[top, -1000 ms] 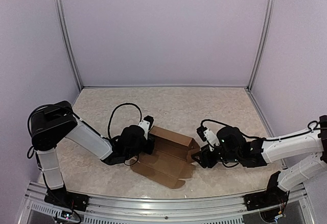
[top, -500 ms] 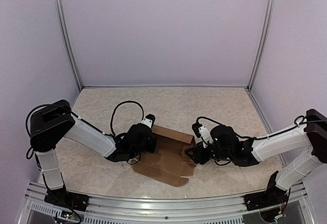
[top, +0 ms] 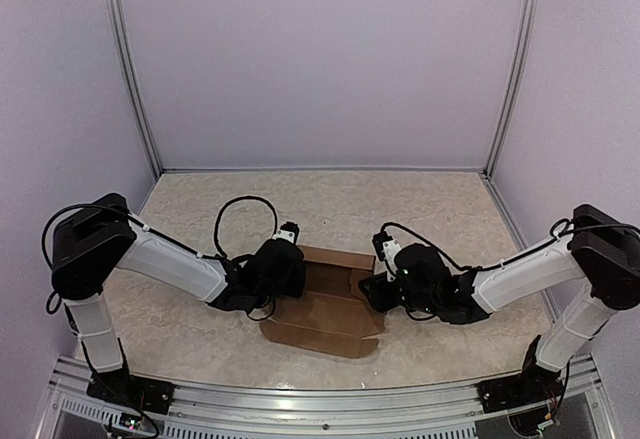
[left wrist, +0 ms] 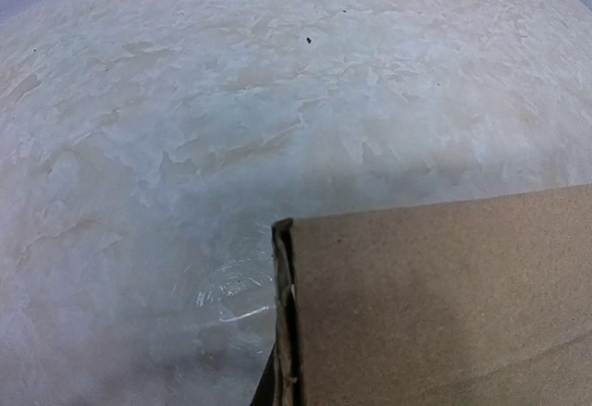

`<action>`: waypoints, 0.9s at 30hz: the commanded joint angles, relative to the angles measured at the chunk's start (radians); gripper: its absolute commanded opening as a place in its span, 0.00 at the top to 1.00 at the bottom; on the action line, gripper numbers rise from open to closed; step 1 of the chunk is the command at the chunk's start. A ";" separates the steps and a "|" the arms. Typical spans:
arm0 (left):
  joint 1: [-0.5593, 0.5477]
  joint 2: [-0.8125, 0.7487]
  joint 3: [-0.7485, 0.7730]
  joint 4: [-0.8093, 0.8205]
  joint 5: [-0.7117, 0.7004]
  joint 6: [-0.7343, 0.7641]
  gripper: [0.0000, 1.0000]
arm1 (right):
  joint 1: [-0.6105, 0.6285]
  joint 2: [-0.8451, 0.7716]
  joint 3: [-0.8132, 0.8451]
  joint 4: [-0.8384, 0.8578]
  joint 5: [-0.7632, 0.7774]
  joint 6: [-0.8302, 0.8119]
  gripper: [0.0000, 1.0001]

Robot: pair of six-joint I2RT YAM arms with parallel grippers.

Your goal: Fold the paper box

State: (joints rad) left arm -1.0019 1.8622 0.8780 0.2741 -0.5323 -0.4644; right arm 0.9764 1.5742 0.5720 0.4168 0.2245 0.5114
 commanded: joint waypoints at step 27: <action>-0.020 -0.009 0.127 -0.218 0.005 -0.127 1.00 | 0.082 0.319 0.301 0.100 0.335 0.108 0.86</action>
State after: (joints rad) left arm -0.9955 1.8614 0.9699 0.0296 -0.6147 -0.5957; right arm 1.0283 1.8595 0.8162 0.4320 0.5980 0.6025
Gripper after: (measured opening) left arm 0.028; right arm 0.164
